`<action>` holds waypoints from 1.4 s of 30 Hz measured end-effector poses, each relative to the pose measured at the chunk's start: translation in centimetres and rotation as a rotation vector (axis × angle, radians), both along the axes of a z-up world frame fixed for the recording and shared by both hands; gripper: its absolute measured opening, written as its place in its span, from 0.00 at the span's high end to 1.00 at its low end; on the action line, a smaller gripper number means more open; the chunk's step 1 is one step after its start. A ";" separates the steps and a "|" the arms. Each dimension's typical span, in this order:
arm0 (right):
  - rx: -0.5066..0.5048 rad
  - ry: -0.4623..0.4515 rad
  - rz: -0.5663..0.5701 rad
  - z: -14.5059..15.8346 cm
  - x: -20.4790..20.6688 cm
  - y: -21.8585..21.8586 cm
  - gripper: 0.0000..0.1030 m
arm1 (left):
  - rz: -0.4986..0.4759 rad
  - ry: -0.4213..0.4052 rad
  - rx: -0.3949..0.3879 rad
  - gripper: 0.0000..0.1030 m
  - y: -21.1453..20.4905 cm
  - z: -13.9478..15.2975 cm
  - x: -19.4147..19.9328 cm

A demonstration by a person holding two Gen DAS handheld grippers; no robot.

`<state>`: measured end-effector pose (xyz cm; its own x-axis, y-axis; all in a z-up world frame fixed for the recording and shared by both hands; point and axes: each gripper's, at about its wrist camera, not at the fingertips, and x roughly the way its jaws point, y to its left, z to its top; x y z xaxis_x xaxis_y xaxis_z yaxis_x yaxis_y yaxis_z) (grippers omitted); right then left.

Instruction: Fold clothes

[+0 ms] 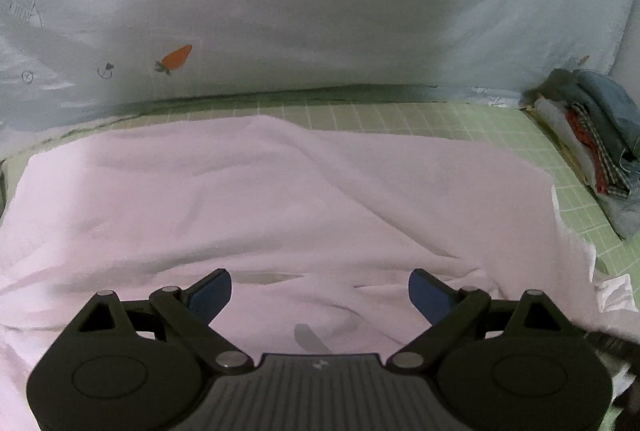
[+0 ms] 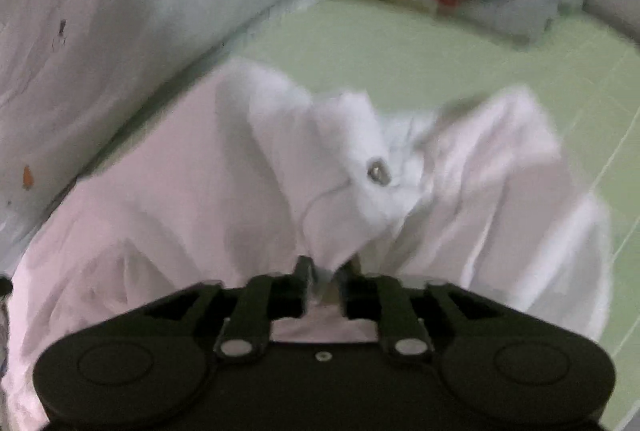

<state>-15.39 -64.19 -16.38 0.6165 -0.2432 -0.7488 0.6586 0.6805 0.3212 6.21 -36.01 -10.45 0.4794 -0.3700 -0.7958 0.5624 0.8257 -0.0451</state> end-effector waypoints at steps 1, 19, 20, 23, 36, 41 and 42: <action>-0.036 -0.024 -0.010 0.9 0.2 -0.3 0.51 | 0.004 0.003 0.003 0.07 0.1 -0.1 0.1; 0.036 -0.112 0.152 -0.9 14.8 -8.5 0.76 | 0.037 0.014 0.041 0.07 0.6 -0.4 0.8; 0.019 -0.119 0.171 -0.9 15.1 -7.9 0.88 | 0.037 0.015 0.041 0.07 0.6 -0.4 0.8; -0.162 -0.078 0.328 0.1 15.3 -2.4 0.95 | 0.043 0.028 0.046 0.07 0.6 -0.7 0.8; -0.137 -0.060 0.428 0.7 12.4 6.2 0.65 | 0.062 0.027 0.047 0.07 1.7 -0.8 0.8; -0.223 -0.068 0.344 2.9 11.9 4.0 0.47 | 0.091 0.052 0.039 0.07 2.9 -1.2 1.2; -0.215 -0.063 0.317 2.8 11.6 3.7 0.46 | 0.096 0.054 0.035 0.07 3.1 -1.2 1.3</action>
<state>-3.77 -60.53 -13.60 0.7295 -0.1810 -0.6596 0.3887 0.9032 0.1820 7.53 -32.96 -11.60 0.4677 -0.2957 -0.8330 0.4779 0.8774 -0.0432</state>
